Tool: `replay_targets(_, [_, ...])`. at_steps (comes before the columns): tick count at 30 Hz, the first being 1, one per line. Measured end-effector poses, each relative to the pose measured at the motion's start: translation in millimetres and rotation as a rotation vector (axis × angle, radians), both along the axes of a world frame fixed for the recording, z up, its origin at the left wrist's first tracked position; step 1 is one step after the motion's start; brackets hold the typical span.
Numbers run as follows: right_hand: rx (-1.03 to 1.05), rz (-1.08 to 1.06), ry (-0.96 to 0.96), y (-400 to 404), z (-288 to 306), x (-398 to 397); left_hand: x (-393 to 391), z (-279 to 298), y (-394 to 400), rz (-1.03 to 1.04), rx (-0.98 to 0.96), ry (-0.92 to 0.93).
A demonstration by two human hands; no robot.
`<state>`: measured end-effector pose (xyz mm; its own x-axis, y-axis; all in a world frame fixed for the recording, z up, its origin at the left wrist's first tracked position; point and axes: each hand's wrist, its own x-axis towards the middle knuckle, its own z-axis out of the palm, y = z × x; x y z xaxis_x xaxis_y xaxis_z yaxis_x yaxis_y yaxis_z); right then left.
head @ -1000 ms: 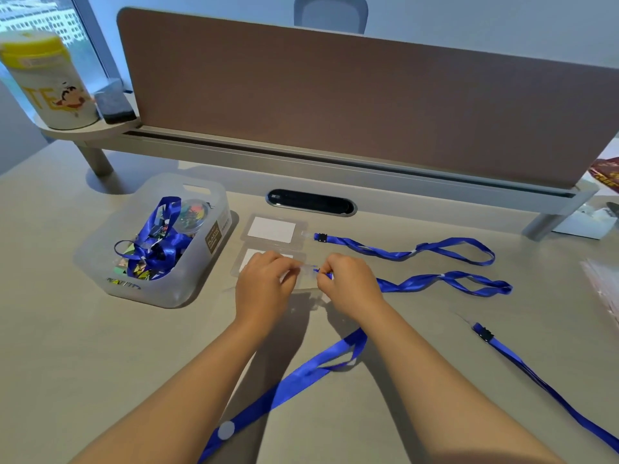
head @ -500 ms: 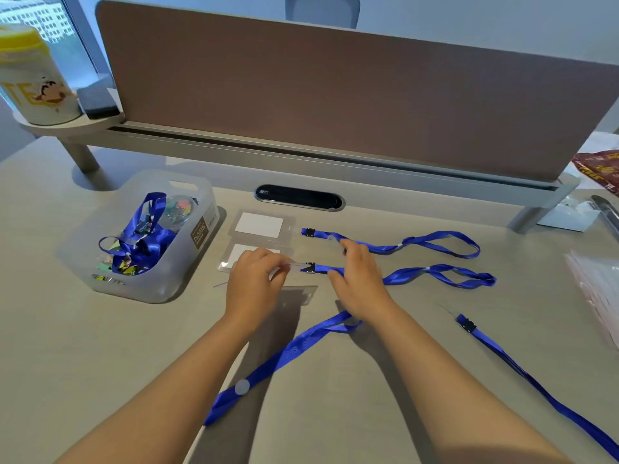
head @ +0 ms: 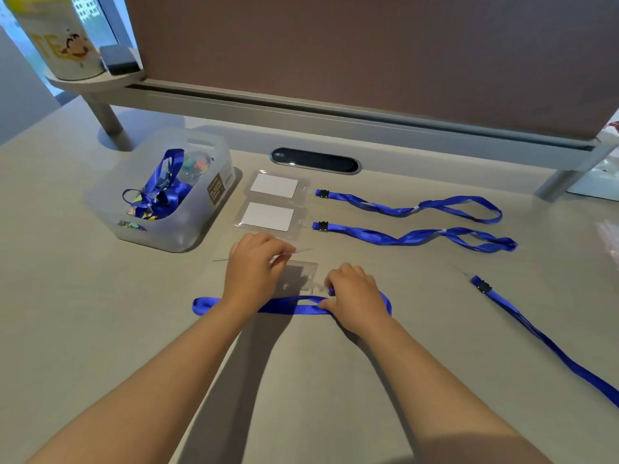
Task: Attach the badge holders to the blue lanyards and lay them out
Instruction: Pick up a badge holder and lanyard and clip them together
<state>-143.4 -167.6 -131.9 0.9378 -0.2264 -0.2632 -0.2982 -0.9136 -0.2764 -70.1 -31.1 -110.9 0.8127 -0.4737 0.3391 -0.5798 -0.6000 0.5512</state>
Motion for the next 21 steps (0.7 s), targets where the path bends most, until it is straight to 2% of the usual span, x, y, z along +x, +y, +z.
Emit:
replay_targets(5, [-0.167,0.12,-0.021,3,2,1,5,0,9,0.018,0.004,-0.004])
replay_targets(8, [-0.151,0.089,0.031,6,6,3,5,3,13,0.037,0.007,0.004])
replay_targets(10, [0.003,-0.048,0.07,7,11,7,6,8,15,0.047,0.004,0.011])
replay_targets(15, [0.663,-0.342,-0.004,9,38,25,13,32,21,0.087,-0.082,0.076])
replay_targets(18, [0.863,-0.366,-0.06,14,68,37,21,50,28,0.141,-0.143,0.129])
replay_targets(21, [0.939,-0.338,-0.152,22,101,51,33,74,37,0.186,-0.199,0.161])
